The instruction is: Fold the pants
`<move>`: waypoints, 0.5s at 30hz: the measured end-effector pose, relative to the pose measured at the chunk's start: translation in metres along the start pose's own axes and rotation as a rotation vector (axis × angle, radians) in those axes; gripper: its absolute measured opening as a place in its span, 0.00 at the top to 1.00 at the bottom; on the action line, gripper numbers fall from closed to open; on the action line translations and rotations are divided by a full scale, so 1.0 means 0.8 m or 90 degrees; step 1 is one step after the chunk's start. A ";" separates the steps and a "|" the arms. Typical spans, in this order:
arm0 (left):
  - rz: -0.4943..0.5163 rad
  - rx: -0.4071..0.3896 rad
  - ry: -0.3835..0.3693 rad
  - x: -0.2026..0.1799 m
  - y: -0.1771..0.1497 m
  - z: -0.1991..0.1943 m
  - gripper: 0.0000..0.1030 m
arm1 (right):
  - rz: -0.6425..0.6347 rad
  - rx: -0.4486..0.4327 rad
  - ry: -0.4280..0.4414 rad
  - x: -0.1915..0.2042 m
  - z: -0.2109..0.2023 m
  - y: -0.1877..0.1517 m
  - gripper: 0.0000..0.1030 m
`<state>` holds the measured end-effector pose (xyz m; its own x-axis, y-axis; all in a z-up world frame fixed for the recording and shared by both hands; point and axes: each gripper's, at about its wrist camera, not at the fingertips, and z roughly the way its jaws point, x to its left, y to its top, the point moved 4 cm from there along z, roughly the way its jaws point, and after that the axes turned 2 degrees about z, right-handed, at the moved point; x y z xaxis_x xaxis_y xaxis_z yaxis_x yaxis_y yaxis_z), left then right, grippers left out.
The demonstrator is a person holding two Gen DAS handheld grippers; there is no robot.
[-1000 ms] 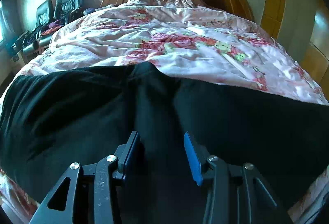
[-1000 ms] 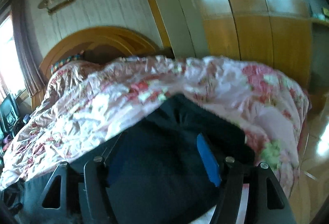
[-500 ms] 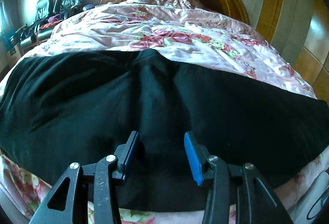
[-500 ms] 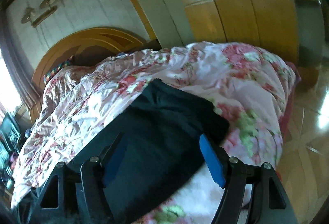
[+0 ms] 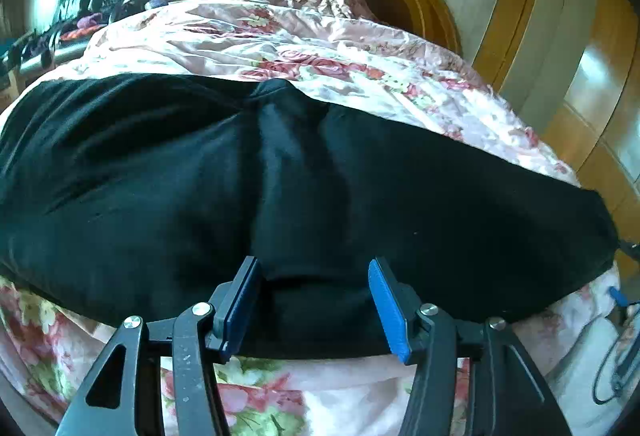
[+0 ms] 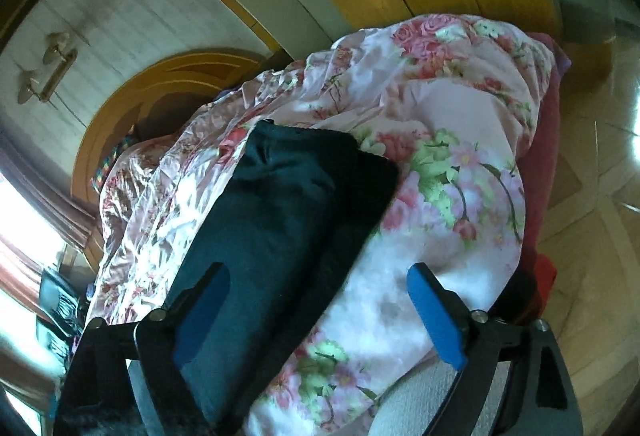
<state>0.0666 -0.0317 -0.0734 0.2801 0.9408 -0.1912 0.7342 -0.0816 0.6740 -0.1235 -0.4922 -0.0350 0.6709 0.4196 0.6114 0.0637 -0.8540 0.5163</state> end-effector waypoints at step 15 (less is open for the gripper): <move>-0.048 -0.018 0.054 0.039 0.008 -0.005 0.45 | 0.027 0.004 0.121 0.004 0.029 0.022 0.29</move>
<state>0.0776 -0.0013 -0.0724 0.1711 0.9683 -0.1819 0.7328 -0.0016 0.6805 -0.1032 -0.5132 -0.0381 0.5217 0.4325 0.7354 0.0431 -0.8742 0.4836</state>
